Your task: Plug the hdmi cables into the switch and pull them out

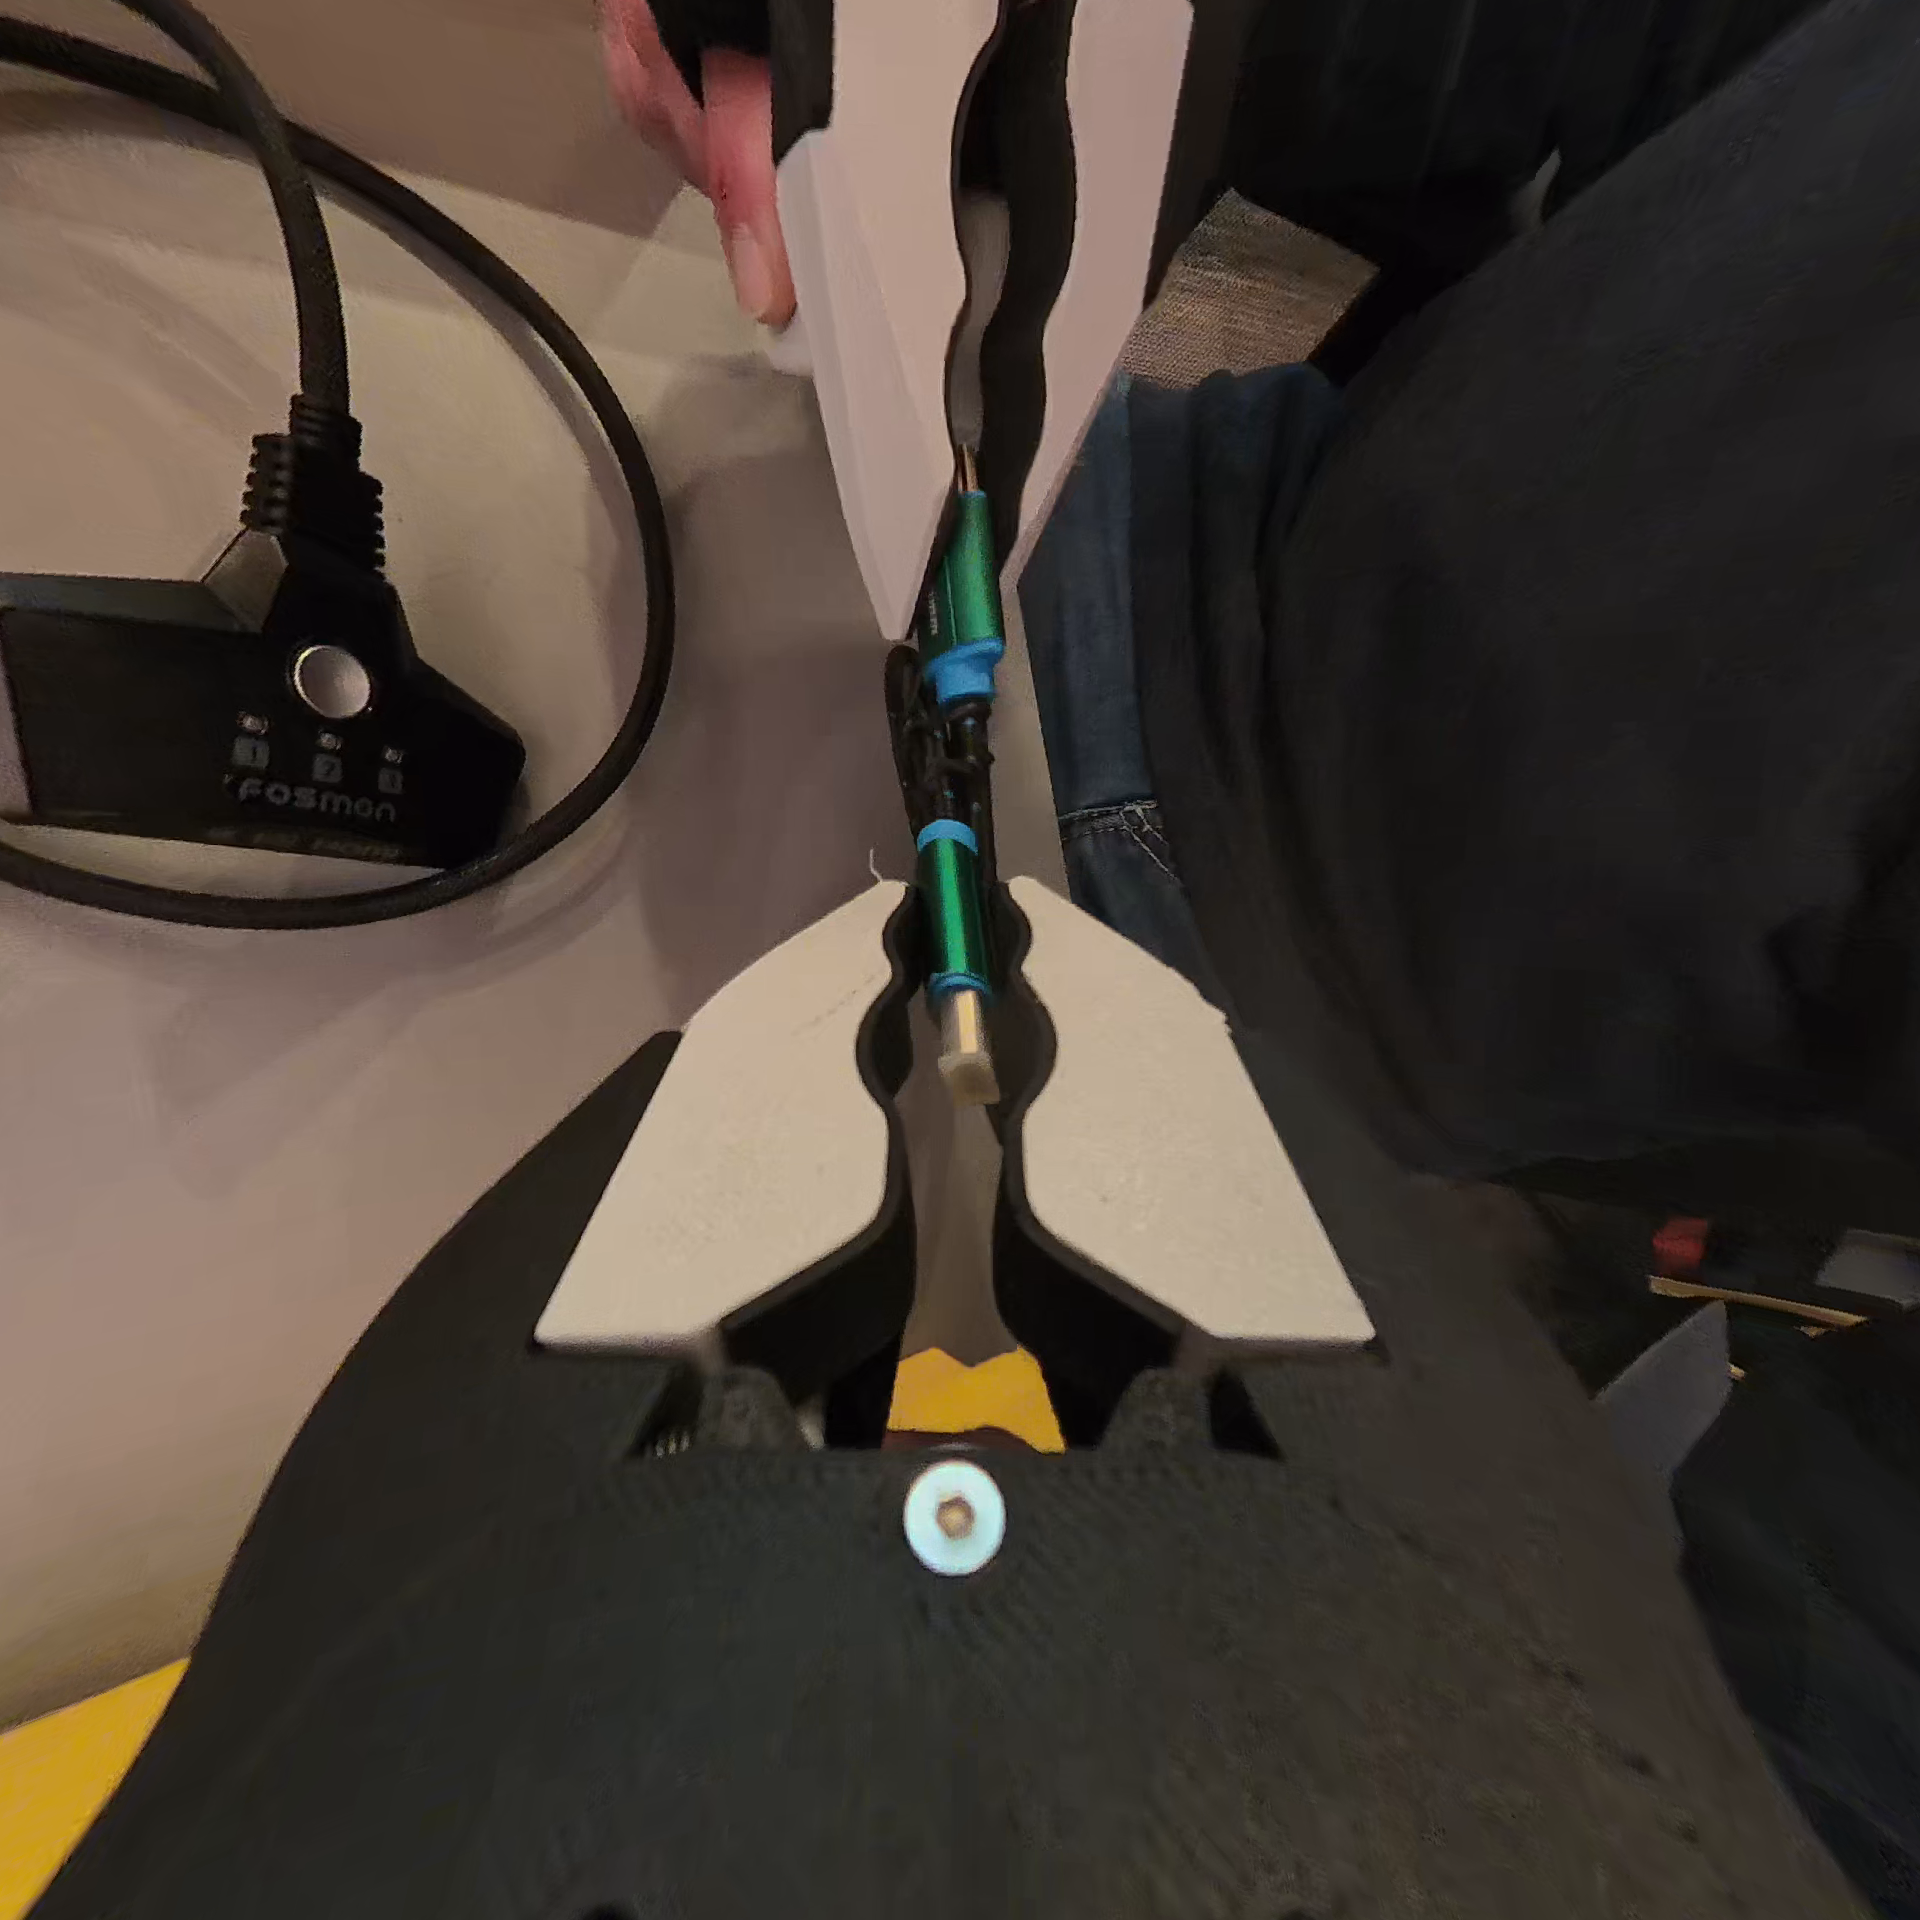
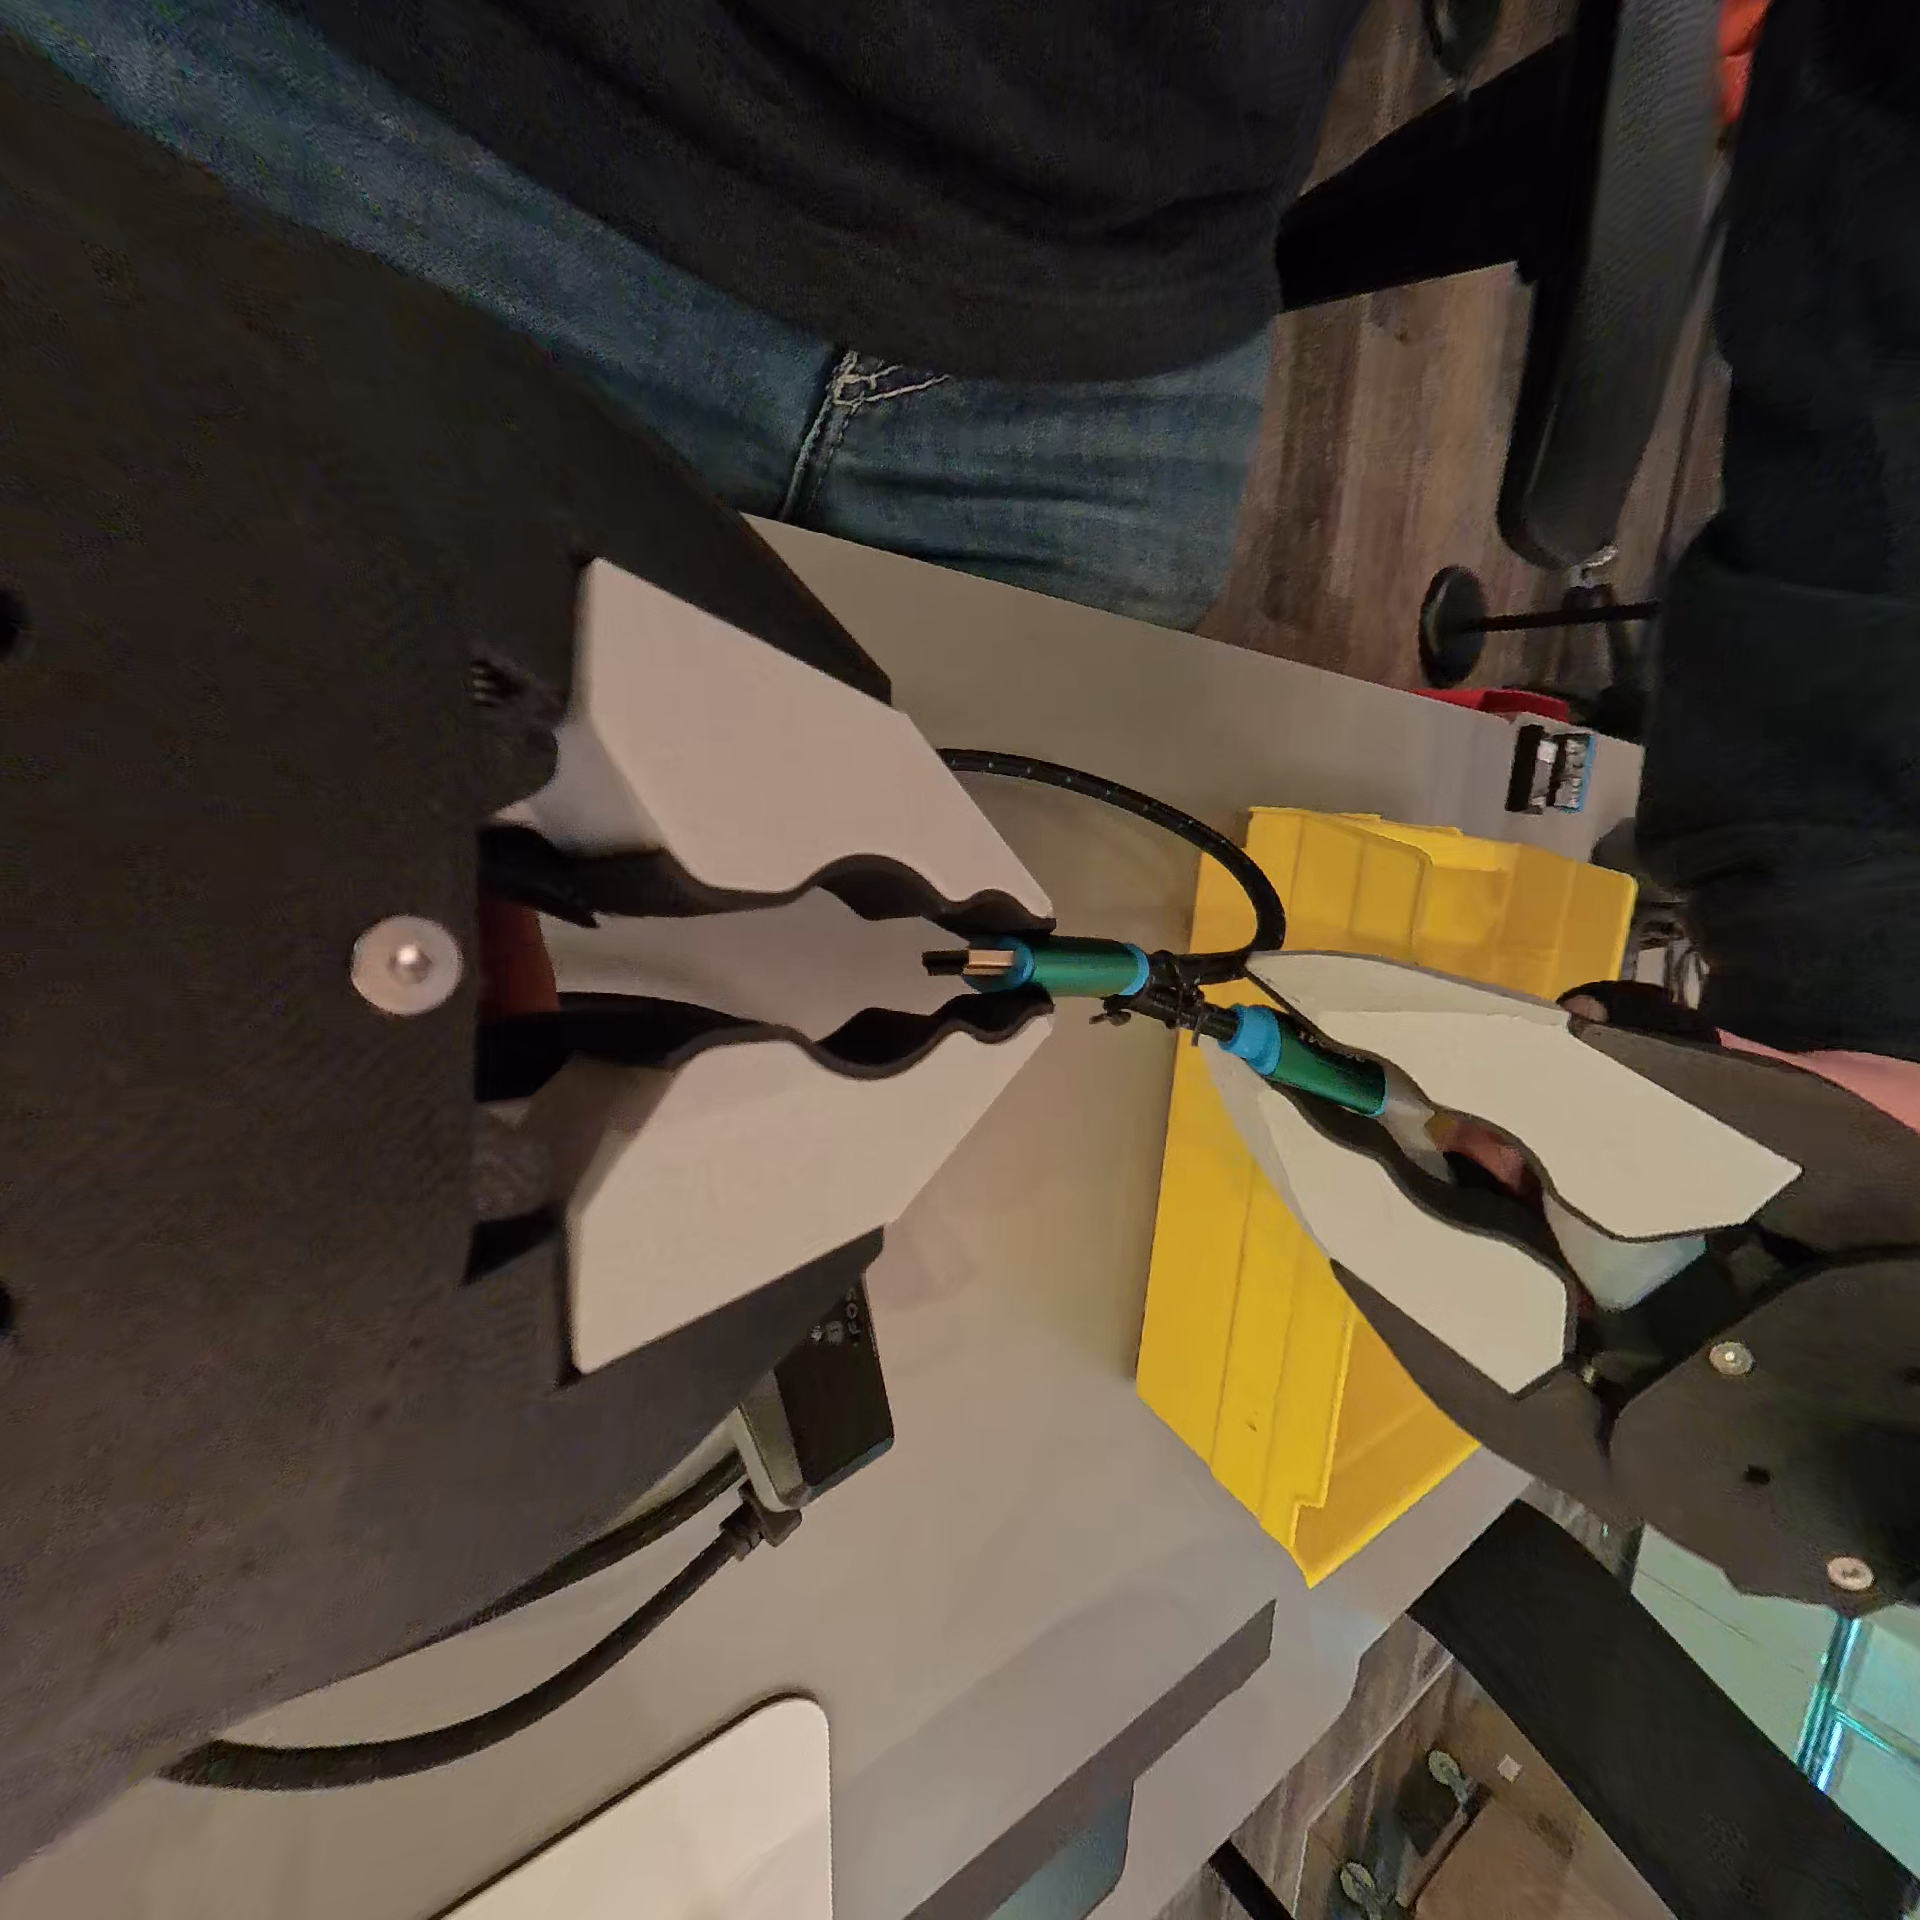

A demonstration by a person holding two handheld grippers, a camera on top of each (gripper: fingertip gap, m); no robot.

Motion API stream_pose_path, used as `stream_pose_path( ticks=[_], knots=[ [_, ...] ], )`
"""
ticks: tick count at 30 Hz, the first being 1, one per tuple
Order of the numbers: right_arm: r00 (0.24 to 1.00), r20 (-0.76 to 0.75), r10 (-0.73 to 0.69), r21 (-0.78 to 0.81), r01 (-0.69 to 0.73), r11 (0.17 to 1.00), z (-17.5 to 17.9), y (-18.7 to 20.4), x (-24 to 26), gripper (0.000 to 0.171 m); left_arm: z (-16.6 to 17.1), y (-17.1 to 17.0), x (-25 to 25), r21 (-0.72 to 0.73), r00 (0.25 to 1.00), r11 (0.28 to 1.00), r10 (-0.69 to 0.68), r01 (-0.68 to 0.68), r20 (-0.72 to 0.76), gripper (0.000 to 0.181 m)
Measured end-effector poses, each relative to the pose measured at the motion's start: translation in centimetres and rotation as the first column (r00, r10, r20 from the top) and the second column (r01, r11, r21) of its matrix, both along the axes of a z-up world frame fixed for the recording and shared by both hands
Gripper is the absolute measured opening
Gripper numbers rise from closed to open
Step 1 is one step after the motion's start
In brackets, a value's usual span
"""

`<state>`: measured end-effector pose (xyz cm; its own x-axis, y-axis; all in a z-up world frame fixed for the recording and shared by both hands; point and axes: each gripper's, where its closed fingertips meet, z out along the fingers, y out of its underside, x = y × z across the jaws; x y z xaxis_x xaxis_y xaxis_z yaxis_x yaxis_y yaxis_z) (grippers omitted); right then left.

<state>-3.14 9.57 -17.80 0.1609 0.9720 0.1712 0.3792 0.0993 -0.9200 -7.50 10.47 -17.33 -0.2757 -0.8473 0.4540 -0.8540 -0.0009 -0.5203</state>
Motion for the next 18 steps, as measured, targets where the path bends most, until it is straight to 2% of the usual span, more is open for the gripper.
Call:
stream_pose_path(
  ticks=[7, 10, 12, 15, 18],
  knots=[
    [0.994, -0.097, -0.042, -0.059, 0.036, 0.998, 1.4, 0.8, 1.5, 0.010, 1.5, 1.8, -2.5, 0.106, 1.000, 0.994, 0.012, -0.010, -0.017, 0.012],
    [0.987, -0.139, -0.083, -0.105, 0.068, 0.992, 1.8, 1.5, 2.4, 0.010, 2.9, 3.1, -3.9, 0.104, 0.998, 0.992, 0.064, -0.067, 0.028, 0.012],
    [0.983, -0.143, -0.119, -0.119, 0.103, 0.988, 2.0, 2.1, 3.3, 0.010, 2.9, 4.4, -5.6, 0.143, 0.995, 0.985, 0.100, -0.099, 0.006, 0.012],
    [0.968, -0.197, -0.156, -0.156, 0.126, 0.980, 3.4, 2.6, 4.7, 0.010, 4.1, 5.1, -6.4, 0.110, 0.985, 0.981, 0.149, -0.158, 0.085, 0.012],
    [0.971, -0.176, -0.162, -0.180, 0.130, 0.975, 3.4, 2.5, 4.4, 0.010, 3.0, 4.8, -6.5, 0.126, 0.987, 0.980, 0.147, -0.154, 0.064, 0.012]
  ],
)
